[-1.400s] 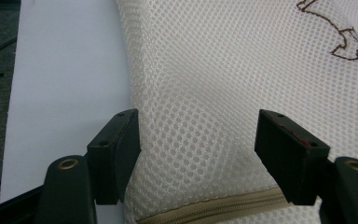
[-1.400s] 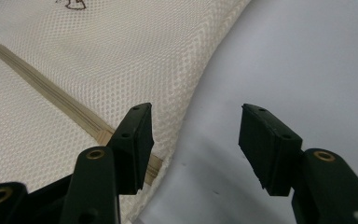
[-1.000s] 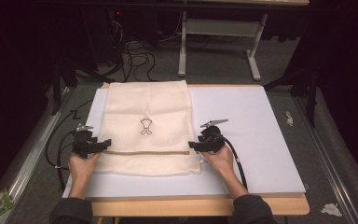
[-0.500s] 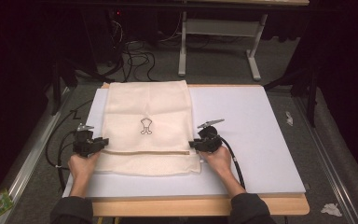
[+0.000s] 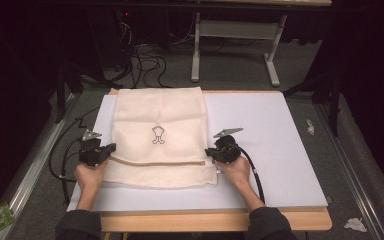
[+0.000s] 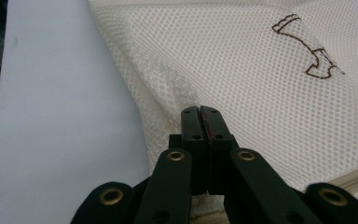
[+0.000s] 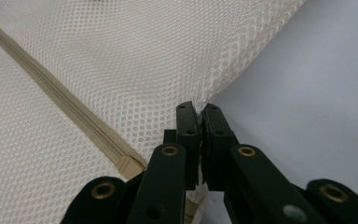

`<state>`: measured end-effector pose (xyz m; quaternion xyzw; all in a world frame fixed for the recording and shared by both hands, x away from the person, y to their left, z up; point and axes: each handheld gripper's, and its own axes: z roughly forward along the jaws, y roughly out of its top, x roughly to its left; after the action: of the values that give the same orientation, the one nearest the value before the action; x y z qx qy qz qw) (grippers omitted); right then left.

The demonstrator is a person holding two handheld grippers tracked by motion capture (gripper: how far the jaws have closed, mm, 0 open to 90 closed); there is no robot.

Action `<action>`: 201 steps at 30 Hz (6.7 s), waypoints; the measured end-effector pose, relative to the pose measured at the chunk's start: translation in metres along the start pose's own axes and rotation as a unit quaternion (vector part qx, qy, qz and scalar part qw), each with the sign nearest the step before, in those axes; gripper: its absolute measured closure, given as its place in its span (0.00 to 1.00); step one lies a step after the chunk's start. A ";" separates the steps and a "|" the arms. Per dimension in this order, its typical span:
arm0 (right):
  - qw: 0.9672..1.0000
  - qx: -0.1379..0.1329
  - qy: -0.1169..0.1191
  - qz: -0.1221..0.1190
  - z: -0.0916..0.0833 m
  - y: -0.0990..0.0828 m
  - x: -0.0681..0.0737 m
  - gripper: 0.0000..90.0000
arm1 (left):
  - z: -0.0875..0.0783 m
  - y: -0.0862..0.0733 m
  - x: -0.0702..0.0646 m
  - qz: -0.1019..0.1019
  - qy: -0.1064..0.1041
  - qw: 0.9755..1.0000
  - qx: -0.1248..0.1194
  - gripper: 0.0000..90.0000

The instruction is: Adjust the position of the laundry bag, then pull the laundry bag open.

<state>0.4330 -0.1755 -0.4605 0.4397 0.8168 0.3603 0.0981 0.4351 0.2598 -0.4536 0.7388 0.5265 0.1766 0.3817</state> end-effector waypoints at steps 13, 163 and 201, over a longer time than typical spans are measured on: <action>1.000 -0.017 -0.018 0.004 -0.021 -0.007 -0.015 0.98 | 0.006 0.010 -0.022 0.017 -0.022 1.000 -0.014 1.00; 0.994 0.029 -0.063 0.088 -0.069 -0.065 -0.061 0.77 | 0.069 -0.014 -0.171 0.148 -0.091 0.985 -0.007 0.51; 0.998 -0.040 -0.034 0.031 -0.104 -0.051 -0.058 0.97 | 0.054 0.000 -0.174 0.144 -0.138 0.980 -0.019 0.54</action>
<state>0.3851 -0.2911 -0.4289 0.4726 0.7839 0.3803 0.1319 0.4048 0.0805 -0.4637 0.8169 0.3530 0.1361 0.4353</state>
